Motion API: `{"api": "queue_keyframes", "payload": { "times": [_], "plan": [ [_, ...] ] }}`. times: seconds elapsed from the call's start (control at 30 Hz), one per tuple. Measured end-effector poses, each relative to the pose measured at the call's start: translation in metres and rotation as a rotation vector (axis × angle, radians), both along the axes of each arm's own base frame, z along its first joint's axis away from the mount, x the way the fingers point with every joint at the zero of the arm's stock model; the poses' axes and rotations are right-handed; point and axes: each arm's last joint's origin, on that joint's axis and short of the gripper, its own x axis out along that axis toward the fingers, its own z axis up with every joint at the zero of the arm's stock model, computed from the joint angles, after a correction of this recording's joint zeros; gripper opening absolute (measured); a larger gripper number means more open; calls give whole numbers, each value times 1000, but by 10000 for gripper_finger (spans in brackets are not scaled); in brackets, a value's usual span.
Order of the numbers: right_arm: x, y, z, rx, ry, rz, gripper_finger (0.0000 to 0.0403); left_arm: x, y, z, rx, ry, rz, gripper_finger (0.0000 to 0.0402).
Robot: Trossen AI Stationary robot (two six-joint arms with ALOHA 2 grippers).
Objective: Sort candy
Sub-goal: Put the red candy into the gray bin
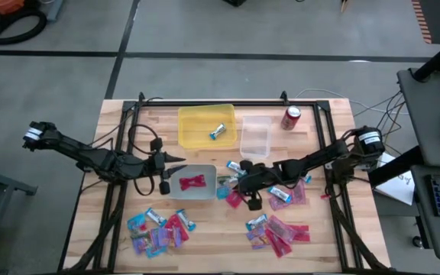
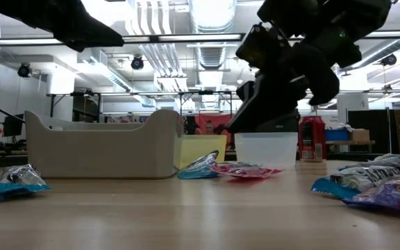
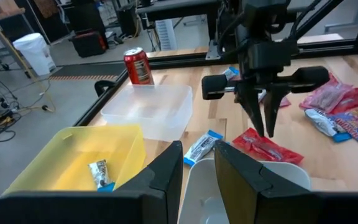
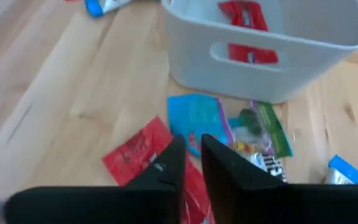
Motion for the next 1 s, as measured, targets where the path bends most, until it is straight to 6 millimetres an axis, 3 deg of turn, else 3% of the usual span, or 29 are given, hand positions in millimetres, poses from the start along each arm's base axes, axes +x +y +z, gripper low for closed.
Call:
{"api": "queue_keyframes", "payload": {
  "times": [0.33, 0.47, 0.8, 1.0],
  "plan": [
    [-7, 0, -7, -65, 94, 45, 229, 0, 0, 0, -28, -10, 7, 77],
    [-7, -4, -14, -84, 127, 39, 272, 0, 0, 0, -32, -12, 8, 77],
    [-1, -5, -42, -88, 187, 57, 267, 1, 0, 0, -36, -16, 9, 77],
    [-2, -6, -43, -61, 208, 69, 220, 2, -1, -1, -33, -7, 9, 77]
  ]
}}
